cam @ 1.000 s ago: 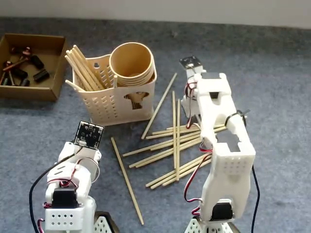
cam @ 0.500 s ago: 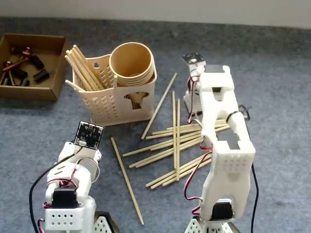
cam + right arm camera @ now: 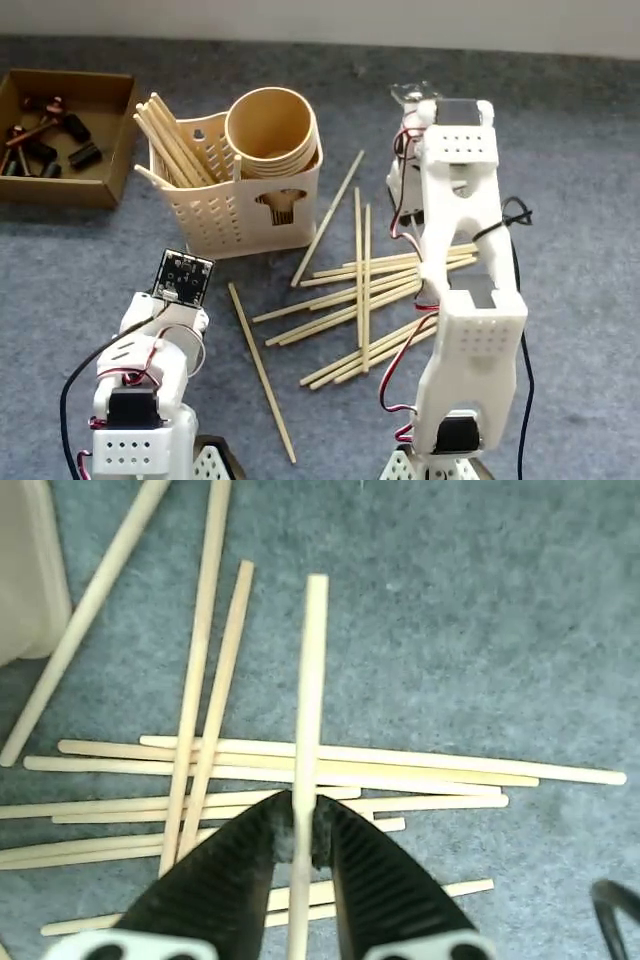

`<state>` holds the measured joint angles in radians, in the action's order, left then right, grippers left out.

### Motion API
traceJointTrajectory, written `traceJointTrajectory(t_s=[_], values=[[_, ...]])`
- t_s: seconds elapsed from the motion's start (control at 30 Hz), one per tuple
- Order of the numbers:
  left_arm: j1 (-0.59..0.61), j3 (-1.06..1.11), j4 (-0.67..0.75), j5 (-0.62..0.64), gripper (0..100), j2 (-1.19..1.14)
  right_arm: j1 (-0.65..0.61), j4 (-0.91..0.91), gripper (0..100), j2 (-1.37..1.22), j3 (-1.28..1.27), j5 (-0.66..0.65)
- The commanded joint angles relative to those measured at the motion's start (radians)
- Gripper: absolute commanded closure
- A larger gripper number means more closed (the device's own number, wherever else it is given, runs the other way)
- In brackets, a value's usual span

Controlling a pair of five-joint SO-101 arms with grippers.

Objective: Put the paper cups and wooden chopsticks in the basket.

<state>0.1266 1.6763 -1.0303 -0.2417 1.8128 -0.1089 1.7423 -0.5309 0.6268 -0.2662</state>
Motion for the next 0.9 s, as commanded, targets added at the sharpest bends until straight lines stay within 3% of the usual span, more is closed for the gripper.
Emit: traceJointTrajectory(t_s=[0.0, 0.4, 0.73, 0.87], values=[[0.004, 0.01, 0.025, -0.006, 99, 0.01, 0.004, 0.021, 99.5, 0.137, -0.041, 0.012], [0.004, 0.01, 0.025, -0.006, 99, 0.01, -0.05, -0.019, 99.5, 0.599, -0.421, 0.02], [0.004, 0.01, 0.025, -0.006, 99, 0.01, -0.088, -0.047, 99.5, 0.891, -0.504, 0.331], [0.004, 0.01, 0.025, -0.006, 99, 0.01, -0.142, -0.047, 99.5, 0.974, -0.506, 0.4]])
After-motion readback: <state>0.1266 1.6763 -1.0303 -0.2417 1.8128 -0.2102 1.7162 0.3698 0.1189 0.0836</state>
